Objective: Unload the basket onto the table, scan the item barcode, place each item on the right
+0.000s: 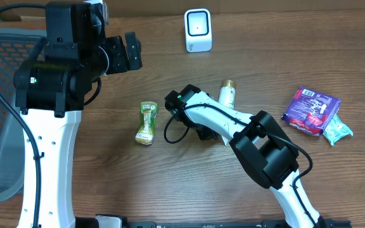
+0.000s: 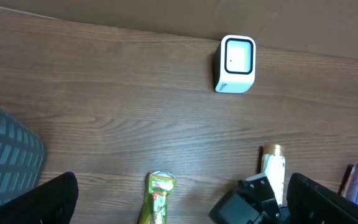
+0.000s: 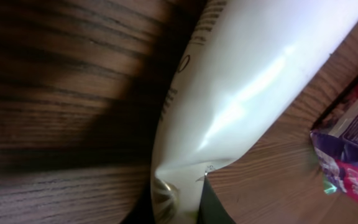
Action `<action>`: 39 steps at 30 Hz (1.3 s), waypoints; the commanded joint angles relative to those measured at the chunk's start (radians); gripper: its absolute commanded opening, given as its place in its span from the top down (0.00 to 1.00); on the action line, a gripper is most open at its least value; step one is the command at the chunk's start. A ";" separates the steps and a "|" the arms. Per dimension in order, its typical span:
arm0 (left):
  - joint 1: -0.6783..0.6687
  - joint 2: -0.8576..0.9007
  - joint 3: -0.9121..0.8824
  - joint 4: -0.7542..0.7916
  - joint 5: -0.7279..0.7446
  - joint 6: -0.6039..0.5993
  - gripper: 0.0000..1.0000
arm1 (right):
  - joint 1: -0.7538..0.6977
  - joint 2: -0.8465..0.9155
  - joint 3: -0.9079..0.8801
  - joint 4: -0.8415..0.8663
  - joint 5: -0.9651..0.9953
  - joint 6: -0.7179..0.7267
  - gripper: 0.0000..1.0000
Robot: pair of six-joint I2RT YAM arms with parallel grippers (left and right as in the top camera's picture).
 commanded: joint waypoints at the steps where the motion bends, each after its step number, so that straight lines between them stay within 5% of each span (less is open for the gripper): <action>1: -0.002 0.005 0.007 0.003 -0.006 0.015 0.00 | -0.001 -0.035 -0.016 0.066 -0.241 0.044 0.96; 13: -0.002 0.005 0.007 0.003 -0.006 0.015 0.00 | -0.148 -0.247 -0.023 0.410 -0.927 0.043 0.96; 23: -0.002 0.005 0.007 0.003 -0.006 0.016 0.00 | -0.231 -0.247 -0.238 0.483 -1.017 0.096 0.96; 25: -0.002 0.005 0.007 0.003 -0.006 0.015 0.01 | -0.249 -0.247 -0.252 0.455 -1.023 0.092 0.81; 26: -0.002 0.005 0.007 0.003 -0.006 0.015 0.00 | -0.264 -0.247 -0.251 0.417 -1.023 0.084 0.55; 28: -0.002 0.005 0.007 0.003 -0.006 0.015 0.00 | -0.282 -0.247 -0.251 0.382 -1.023 0.060 0.41; 39: -0.002 0.005 0.007 0.003 -0.006 0.015 0.00 | -0.370 -0.276 -0.187 0.302 -1.023 -0.101 0.37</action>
